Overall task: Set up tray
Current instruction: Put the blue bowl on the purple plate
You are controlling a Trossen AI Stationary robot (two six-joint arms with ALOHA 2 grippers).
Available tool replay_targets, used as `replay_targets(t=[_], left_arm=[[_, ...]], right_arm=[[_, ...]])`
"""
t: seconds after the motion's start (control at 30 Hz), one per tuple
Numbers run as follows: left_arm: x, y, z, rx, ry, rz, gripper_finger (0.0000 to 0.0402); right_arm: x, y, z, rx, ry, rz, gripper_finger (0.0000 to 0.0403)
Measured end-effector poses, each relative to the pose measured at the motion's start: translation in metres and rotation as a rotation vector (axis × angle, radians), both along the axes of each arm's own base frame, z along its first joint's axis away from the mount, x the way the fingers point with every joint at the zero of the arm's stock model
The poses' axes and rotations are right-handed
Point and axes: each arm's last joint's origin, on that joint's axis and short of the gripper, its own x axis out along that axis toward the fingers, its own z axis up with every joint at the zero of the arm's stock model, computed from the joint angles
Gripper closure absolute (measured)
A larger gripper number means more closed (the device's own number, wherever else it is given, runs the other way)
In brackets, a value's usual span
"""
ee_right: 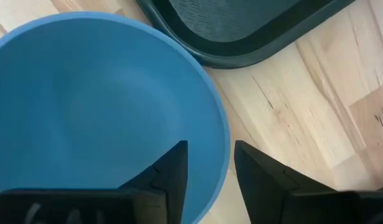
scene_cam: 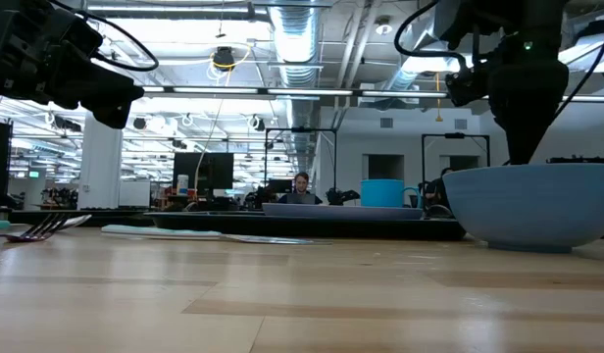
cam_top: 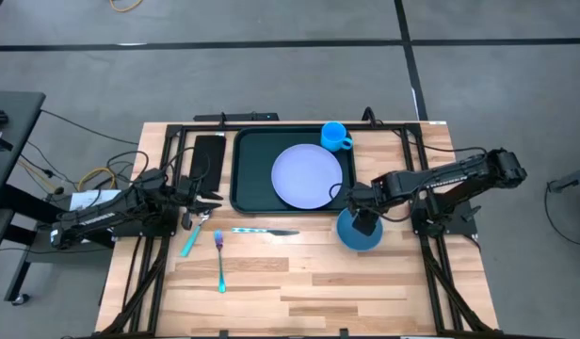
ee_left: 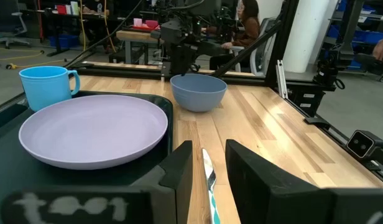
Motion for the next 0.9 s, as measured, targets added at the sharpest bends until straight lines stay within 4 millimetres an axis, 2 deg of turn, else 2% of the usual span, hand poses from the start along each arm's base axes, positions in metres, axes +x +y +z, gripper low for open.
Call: replay_targets(t=[0.2, 0.53, 0.9], left_arm=[[0.000, 0.000, 0.000, 0.000, 0.000, 0.000, 0.0317], [0.000, 0.000, 0.000, 0.000, 0.000, 0.000, 0.0317], [0.000, 0.000, 0.000, 0.000, 0.000, 0.000, 0.0317]], right_arm=[[0.000, -0.003, -0.001, -0.001, 0.000, 0.001, 0.0280], [-0.008, -0.003, -0.035, 0.046, -0.013, -0.003, 0.0280], [-0.007, -0.003, -0.037, 0.056, -0.028, -0.024, 0.0280]])
